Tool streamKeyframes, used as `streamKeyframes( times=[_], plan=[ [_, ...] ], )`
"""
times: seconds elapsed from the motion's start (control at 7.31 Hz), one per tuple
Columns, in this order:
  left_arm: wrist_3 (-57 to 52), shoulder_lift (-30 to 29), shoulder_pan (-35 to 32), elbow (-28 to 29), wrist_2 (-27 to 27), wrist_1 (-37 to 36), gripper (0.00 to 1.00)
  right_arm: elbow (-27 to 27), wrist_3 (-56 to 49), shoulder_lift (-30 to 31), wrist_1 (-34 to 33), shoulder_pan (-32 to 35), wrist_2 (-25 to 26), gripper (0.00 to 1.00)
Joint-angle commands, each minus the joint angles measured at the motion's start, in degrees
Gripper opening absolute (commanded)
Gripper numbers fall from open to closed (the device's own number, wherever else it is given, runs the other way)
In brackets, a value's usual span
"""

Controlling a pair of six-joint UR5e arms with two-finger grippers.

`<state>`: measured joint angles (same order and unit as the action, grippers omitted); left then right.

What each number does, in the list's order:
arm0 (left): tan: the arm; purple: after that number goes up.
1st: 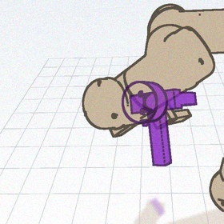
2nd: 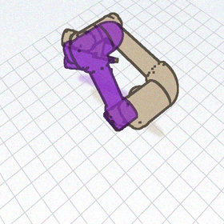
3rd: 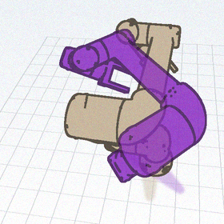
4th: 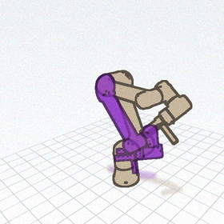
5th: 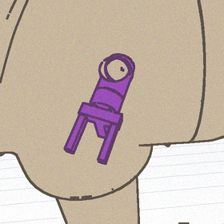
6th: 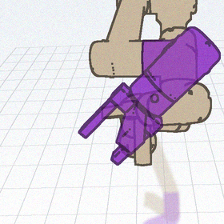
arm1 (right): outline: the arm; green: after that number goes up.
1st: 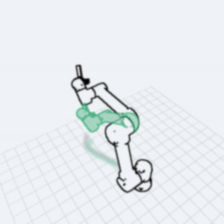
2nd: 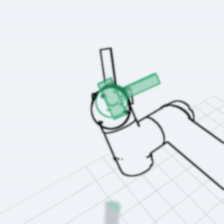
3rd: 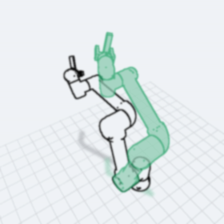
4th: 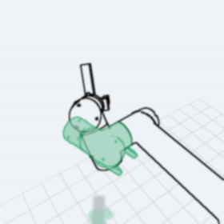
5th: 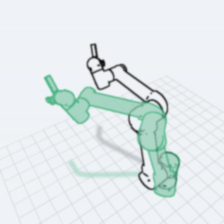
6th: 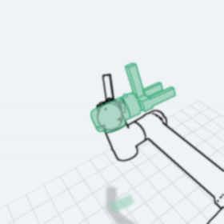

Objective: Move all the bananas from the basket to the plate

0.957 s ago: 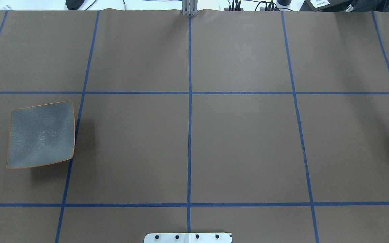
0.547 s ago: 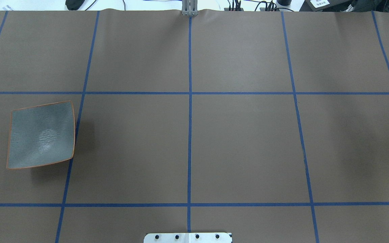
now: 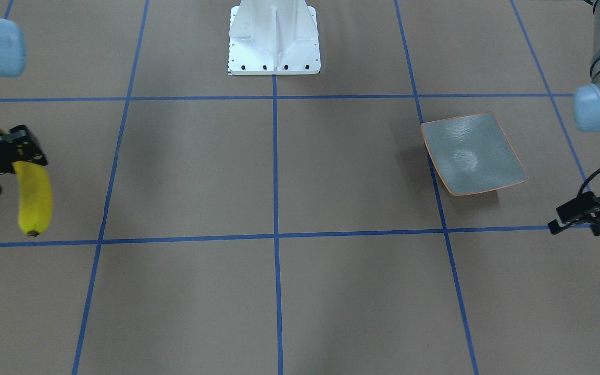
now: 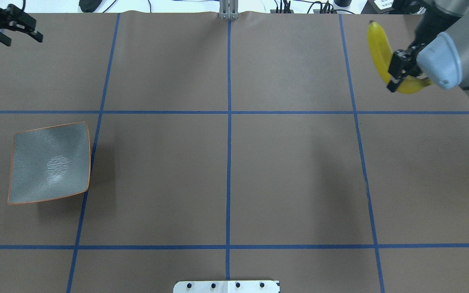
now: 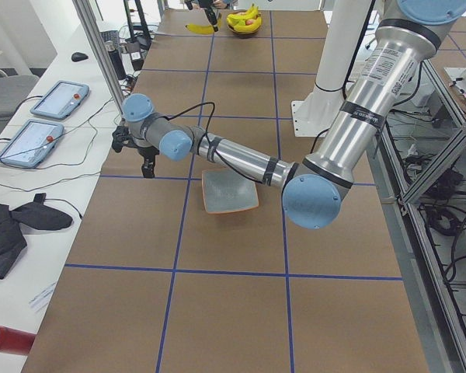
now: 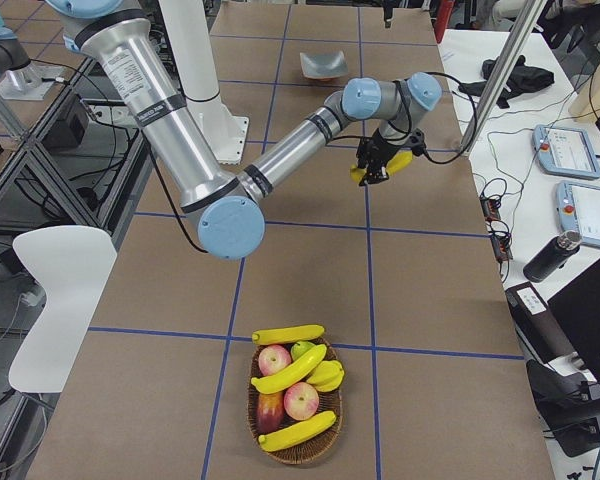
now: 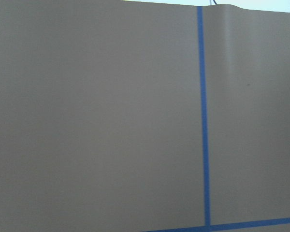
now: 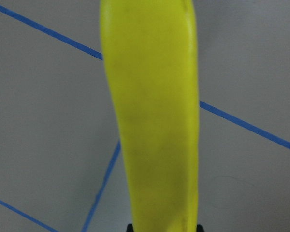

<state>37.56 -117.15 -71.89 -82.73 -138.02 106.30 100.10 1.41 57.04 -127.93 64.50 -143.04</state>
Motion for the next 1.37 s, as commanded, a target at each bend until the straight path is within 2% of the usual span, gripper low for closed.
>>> streamKeyframes(
  times=[0.0,0.14,0.41,0.68,0.82,1.23],
  plan=[
    [14.30,-2.03,4.90,0.72,0.29,13.32,1.00,0.18,19.15,-3.16,8.09,-5.86,-5.03,0.00],
    [25.17,-3.07,6.22,1.34,0.29,20.54,1.00,0.36,25.24,-3.34,10.83,-7.19,-8.62,0.00],
    [44.87,-5.27,9.55,1.26,0.55,32.07,1.00,2.72,30.55,-3.52,11.83,-10.52,-9.27,0.00],
    [58.18,-7.12,16.04,-0.32,6.93,42.09,1.00,3.52,33.63,-3.52,15.32,-12.38,-9.18,0.00],
    [59.89,-8.69,19.73,-1.11,9.76,44.15,1.00,3.17,34.26,-3.43,19.52,-13.43,-8.66,0.00],
    [60.09,-13.97,24.15,-1.29,10.74,44.43,1.00,2.65,34.36,-3.51,27.45,-15.28,-7.70,0.00]
  ],
)
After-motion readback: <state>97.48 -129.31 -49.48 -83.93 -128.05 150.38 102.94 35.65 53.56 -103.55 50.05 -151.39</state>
